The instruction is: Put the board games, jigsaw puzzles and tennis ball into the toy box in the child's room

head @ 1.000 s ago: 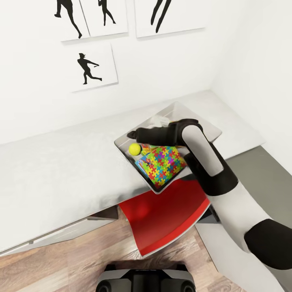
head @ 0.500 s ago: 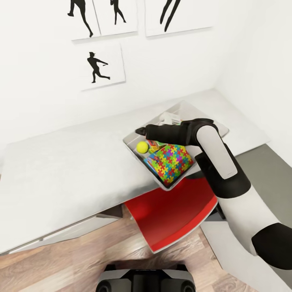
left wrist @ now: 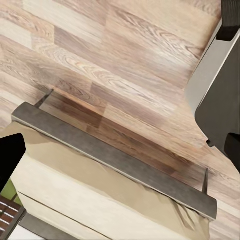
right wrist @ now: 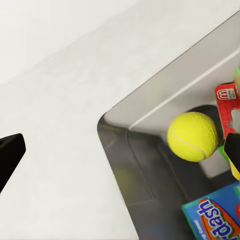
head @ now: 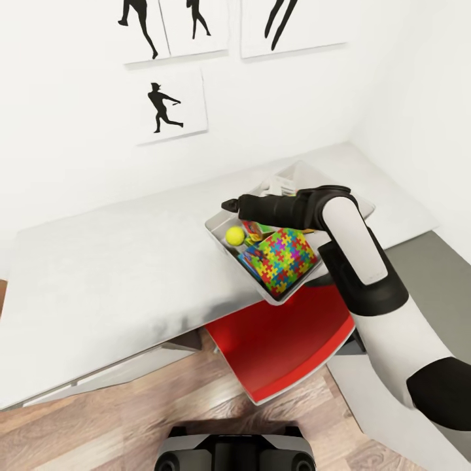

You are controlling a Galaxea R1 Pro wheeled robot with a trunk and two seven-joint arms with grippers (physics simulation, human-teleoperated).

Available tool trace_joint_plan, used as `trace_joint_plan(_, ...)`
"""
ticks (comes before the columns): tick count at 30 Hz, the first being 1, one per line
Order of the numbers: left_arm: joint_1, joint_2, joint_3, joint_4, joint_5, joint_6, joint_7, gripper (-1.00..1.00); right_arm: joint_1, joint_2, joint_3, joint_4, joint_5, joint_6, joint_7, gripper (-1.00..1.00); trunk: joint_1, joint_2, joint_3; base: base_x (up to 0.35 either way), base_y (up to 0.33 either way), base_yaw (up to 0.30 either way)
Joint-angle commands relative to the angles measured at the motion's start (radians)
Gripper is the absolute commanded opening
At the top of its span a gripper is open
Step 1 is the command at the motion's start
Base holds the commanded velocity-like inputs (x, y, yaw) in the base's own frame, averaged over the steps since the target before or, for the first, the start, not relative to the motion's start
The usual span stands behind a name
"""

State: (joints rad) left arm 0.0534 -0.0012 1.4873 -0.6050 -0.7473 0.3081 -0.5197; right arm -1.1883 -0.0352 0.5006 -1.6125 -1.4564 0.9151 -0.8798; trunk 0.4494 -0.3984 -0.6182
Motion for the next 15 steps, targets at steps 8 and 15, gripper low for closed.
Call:
trace_joint_plan(8,-0.001,0.000,0.004,-0.002,-0.006,0.003,-0.008,1.00,-0.015,-0.003,-0.006,-0.001,-0.008,0.000,-0.010,1.00,0.001,-0.002,-0.001,-0.003,0.008,0.000)
trace_joint_plan(15,-0.001,0.000,0.004,-0.002,-0.006,0.003,-0.008,1.00,-0.020,-0.016,-0.033,-0.001,-0.007,0.000,-0.010,1.00,0.001,-0.002,-0.001,-0.001,0.003,0.000)
